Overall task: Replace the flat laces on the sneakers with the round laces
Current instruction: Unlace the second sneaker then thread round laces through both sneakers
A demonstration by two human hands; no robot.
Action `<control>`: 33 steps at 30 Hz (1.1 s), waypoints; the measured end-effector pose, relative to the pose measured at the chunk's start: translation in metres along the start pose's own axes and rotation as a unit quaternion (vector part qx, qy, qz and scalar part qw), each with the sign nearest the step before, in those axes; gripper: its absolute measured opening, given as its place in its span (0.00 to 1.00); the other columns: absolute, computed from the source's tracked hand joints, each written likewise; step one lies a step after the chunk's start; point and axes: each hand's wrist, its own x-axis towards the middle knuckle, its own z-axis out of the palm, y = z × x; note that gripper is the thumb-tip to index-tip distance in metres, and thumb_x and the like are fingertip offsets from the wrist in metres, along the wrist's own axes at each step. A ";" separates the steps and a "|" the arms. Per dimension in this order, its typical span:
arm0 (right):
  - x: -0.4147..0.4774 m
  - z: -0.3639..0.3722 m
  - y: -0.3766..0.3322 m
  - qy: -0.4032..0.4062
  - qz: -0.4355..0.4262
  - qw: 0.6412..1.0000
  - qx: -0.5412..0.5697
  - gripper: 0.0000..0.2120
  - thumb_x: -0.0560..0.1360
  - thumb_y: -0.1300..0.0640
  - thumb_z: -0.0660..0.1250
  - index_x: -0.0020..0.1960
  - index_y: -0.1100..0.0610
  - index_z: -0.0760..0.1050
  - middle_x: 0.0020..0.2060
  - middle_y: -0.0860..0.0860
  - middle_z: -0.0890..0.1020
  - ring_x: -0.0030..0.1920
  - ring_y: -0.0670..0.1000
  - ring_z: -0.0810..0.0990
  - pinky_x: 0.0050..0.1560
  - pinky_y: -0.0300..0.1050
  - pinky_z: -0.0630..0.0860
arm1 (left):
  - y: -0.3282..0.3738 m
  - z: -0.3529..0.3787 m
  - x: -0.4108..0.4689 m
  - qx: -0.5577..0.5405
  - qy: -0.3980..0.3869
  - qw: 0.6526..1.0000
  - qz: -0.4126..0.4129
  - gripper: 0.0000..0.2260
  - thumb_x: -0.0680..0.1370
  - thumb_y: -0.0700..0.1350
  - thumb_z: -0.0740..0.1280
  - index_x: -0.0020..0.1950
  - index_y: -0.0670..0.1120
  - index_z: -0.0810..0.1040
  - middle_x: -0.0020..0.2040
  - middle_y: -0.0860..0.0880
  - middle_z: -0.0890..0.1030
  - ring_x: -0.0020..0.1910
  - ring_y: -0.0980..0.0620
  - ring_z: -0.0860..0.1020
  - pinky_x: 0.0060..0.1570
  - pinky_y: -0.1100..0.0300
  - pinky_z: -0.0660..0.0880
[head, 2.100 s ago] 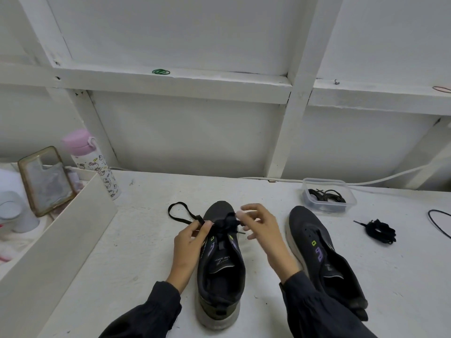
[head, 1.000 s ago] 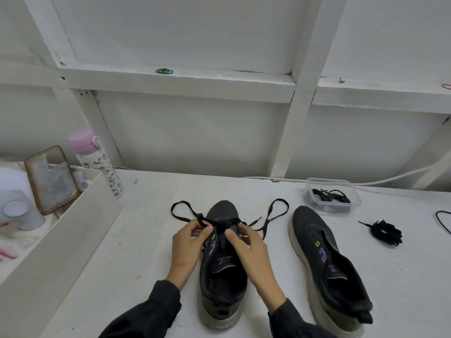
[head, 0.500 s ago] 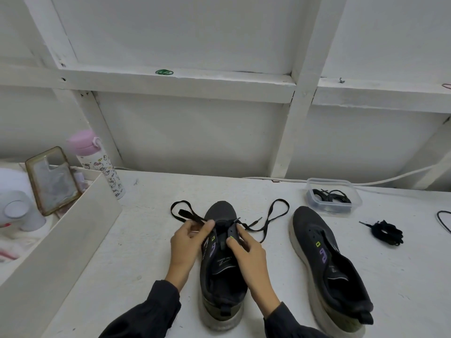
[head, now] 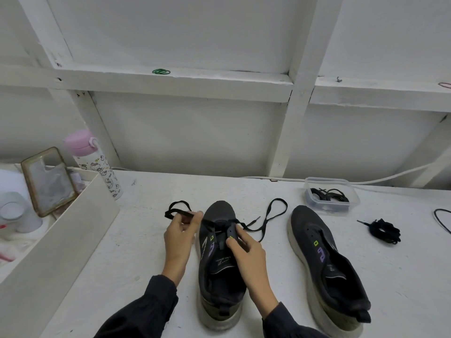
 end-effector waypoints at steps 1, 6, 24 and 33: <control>-0.001 0.000 -0.001 0.000 -0.001 1.000 0.002 0.25 0.76 0.58 0.68 0.72 0.53 0.70 0.51 0.34 0.77 0.49 0.31 0.77 0.45 0.25 0.73 | -0.004 0.001 -0.003 0.016 -0.022 1.000 -0.007 0.07 0.74 0.50 0.73 0.45 0.47 0.81 0.40 0.50 0.83 0.37 0.54 0.78 0.38 0.62 0.74; -0.001 0.002 -0.002 -0.001 -0.004 1.000 0.002 0.25 0.76 0.57 0.68 0.72 0.52 0.70 0.53 0.37 0.78 0.53 0.35 0.78 0.47 0.27 0.73 | -0.013 0.004 -0.006 0.131 -0.076 0.987 0.054 0.06 0.74 0.45 0.73 0.41 0.44 0.81 0.37 0.51 0.83 0.38 0.61 0.79 0.38 0.67 0.74; 0.039 0.014 -0.039 -0.067 -0.161 0.888 -0.425 0.05 0.75 0.54 0.68 0.48 0.52 0.82 0.67 0.45 0.71 0.66 0.50 0.67 0.58 0.47 0.69 | -0.020 0.006 -0.006 0.186 -0.043 0.976 0.100 0.12 0.78 0.47 0.68 0.42 0.40 0.74 0.31 0.47 0.79 0.27 0.57 0.74 0.30 0.61 0.68; 0.040 0.018 -0.030 -0.056 -0.178 0.882 -0.432 0.06 0.75 0.55 0.67 0.48 0.53 0.82 0.66 0.44 0.73 0.65 0.50 0.67 0.57 0.48 0.71 | -0.019 0.012 -0.006 0.205 -0.017 0.974 0.096 0.08 0.80 0.43 0.66 0.42 0.43 0.71 0.34 0.51 0.80 0.36 0.53 0.79 0.35 0.58 0.71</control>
